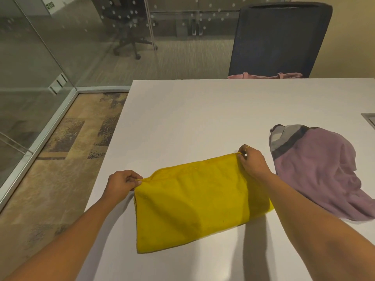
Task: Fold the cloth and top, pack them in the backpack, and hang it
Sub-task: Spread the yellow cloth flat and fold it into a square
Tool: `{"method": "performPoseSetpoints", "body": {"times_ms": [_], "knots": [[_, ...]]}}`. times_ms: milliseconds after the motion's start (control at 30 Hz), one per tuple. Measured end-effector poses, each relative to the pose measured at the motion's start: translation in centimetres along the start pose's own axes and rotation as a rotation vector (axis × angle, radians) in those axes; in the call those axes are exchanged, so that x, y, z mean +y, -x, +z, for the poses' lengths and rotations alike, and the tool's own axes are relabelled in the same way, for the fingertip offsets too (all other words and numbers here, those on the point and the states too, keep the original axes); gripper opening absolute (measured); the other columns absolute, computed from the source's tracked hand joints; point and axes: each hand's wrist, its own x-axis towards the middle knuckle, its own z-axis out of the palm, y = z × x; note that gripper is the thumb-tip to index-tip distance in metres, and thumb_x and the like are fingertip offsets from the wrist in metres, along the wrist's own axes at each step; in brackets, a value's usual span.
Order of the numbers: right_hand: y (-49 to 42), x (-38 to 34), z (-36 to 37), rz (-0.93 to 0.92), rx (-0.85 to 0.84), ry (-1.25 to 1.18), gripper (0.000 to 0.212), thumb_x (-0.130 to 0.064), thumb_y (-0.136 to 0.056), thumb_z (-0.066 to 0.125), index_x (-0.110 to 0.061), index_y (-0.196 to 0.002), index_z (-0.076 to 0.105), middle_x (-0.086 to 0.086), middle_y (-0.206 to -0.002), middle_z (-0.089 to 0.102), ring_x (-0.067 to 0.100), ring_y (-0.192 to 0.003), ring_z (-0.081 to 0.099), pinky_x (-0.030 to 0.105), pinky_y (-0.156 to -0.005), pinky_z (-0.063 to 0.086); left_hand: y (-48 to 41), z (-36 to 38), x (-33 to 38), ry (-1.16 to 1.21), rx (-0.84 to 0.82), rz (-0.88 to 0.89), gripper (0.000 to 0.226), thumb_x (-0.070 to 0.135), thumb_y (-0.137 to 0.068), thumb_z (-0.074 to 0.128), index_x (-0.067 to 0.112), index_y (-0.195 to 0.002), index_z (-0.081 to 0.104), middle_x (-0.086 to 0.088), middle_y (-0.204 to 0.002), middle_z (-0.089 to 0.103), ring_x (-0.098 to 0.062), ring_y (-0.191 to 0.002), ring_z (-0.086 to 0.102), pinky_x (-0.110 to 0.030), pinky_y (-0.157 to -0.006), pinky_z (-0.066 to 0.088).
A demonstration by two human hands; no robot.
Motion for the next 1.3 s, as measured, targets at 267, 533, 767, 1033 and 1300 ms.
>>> {"method": "performPoseSetpoints", "body": {"times_ms": [267,533,767,1033,1300], "knots": [[-1.7,0.5,0.8,0.118,-0.017,0.068,0.023,-0.018,-0.092,0.057,-0.011,-0.113,0.063,0.016,-0.115,0.062,0.032,-0.102,0.059,0.041,-0.088,0.049,-0.2,-0.1,-0.2,0.035,-0.005,-0.056,0.012,-0.003,-0.08,0.067,0.001,-0.091,0.069,-0.016,-0.078,0.066,-0.031,-0.075,0.064,-0.011,-0.057,0.053],[-2.1,-0.2,0.2,0.128,-0.118,0.214,0.011,-0.016,-0.087,0.059,-0.01,-0.097,0.059,0.011,-0.105,0.061,0.028,-0.096,0.057,0.038,-0.082,0.047,-0.4,-0.9,0.1,-0.029,0.025,-0.063,0.01,0.003,-0.08,0.068,0.003,-0.09,0.071,-0.015,-0.084,0.069,-0.028,-0.082,0.063,-0.034,-0.08,0.051],[-2.4,-1.8,-3.6,0.16,-0.028,0.097,0.019,-0.009,-0.08,0.069,-0.011,-0.098,0.063,0.012,-0.1,0.068,0.02,-0.08,0.054,0.035,-0.077,0.05,-1.1,-3.0,3.5,0.207,0.061,-0.104,0.01,-0.007,-0.085,0.058,0.001,-0.082,0.063,-0.015,-0.07,0.06,-0.006,-0.043,0.062,-0.012,-0.049,0.052],[-3.6,-9.1,-10.6,0.115,0.533,-0.321,0.016,-0.012,-0.089,0.06,-0.01,-0.103,0.068,0.009,-0.11,0.065,0.017,-0.087,0.057,0.033,-0.086,0.052,-4.2,-7.1,12.4,0.467,0.488,0.139,0.028,-0.005,-0.086,0.057,0.018,-0.07,0.056,-0.003,-0.074,0.06,0.0,-0.055,0.063,-0.024,-0.073,0.055],[0.3,-5.6,-8.5,0.049,0.482,-0.339,0.01,-0.002,-0.083,0.065,-0.001,-0.091,0.071,0.016,-0.095,0.069,0.015,-0.082,0.057,0.008,-0.067,0.043,-1.7,-5.4,9.7,0.379,0.354,0.159,0.026,-0.007,-0.085,0.057,0.015,-0.072,0.058,0.003,-0.078,0.06,0.006,-0.062,0.061,-0.011,-0.066,0.048]]}}
